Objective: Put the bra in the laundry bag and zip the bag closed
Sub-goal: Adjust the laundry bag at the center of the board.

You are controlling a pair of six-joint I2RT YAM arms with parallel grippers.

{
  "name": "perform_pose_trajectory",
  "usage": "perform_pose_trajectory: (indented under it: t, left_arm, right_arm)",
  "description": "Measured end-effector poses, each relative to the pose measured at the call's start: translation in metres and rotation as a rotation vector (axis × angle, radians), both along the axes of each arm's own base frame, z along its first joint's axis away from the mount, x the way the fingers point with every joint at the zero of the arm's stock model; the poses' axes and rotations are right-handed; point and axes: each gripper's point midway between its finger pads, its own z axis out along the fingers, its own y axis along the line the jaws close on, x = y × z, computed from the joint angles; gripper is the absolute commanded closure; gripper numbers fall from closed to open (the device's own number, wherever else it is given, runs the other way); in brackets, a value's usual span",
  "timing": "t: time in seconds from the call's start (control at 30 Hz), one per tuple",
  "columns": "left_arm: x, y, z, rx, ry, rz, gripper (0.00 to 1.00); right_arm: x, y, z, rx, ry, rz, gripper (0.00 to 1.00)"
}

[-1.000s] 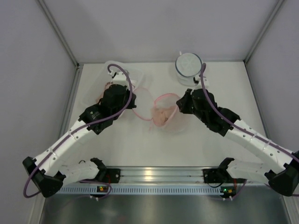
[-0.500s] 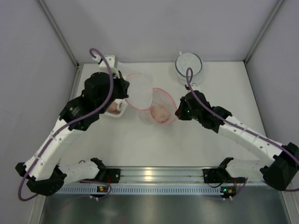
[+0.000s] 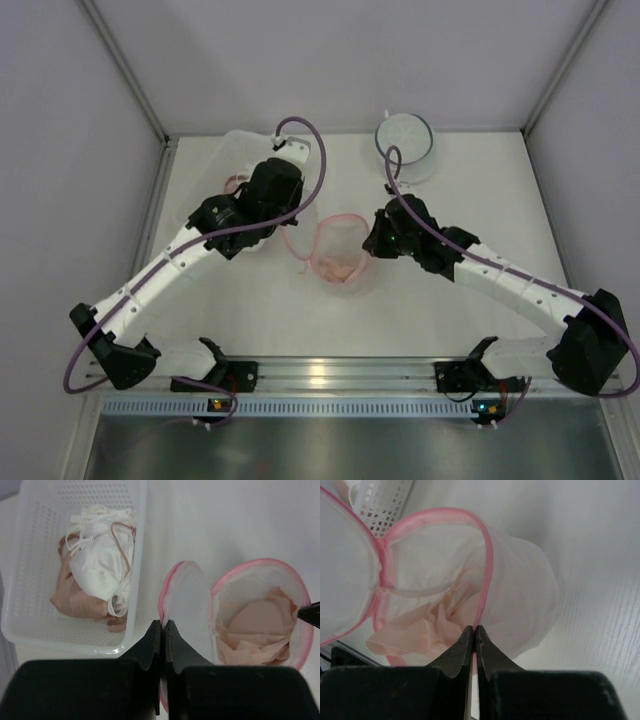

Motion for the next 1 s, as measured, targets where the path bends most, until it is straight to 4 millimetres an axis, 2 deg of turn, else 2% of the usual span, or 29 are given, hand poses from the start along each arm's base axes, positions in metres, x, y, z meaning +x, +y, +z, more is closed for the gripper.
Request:
perform_pose_trajectory:
  t: [0.1, 0.2, 0.33, 0.43, 0.57, 0.73, 0.87, 0.9, 1.0]
  left_arm:
    - [-0.001, -0.016, 0.024, 0.051, -0.069, -0.036, 1.0]
    - [0.002, -0.031, 0.029, 0.124, -0.097, -0.064, 1.0]
    - [0.011, -0.03, 0.011, 0.257, -0.073, -0.056, 1.0]
    - [0.016, -0.027, -0.004, 0.334, -0.046, -0.05, 1.0]
    - [0.022, -0.027, -0.014, 0.4, -0.034, -0.033, 1.0]
    - [0.027, -0.038, -0.025, 0.434, -0.025, -0.027, 0.98]
    - [0.021, -0.054, -0.022, 0.341, -0.003, -0.051, 0.81]
    - [0.02, -0.059, -0.02, 0.302, -0.001, -0.059, 0.63]
    - [0.013, -0.073, -0.013, 0.194, 0.011, -0.092, 0.49]
  right_arm:
    - [0.005, 0.007, 0.005, 0.041, -0.011, -0.013, 1.0]
    - [0.008, 0.014, 0.002, 0.064, 0.001, -0.014, 1.0]
    - [0.01, 0.019, -0.007, 0.062, 0.03, -0.017, 1.0]
    - [0.011, 0.02, -0.006, 0.073, 0.032, -0.029, 1.0]
    - [0.014, 0.021, -0.004, 0.093, 0.029, -0.052, 1.0]
    - [0.013, 0.018, -0.003, 0.124, 0.028, -0.087, 1.0]
    - [0.014, 0.012, -0.003, 0.139, 0.026, -0.113, 1.0]
    - [0.015, 0.01, -0.003, 0.144, 0.028, -0.123, 1.0]
    - [0.021, 0.002, -0.008, 0.149, 0.032, -0.156, 1.0]
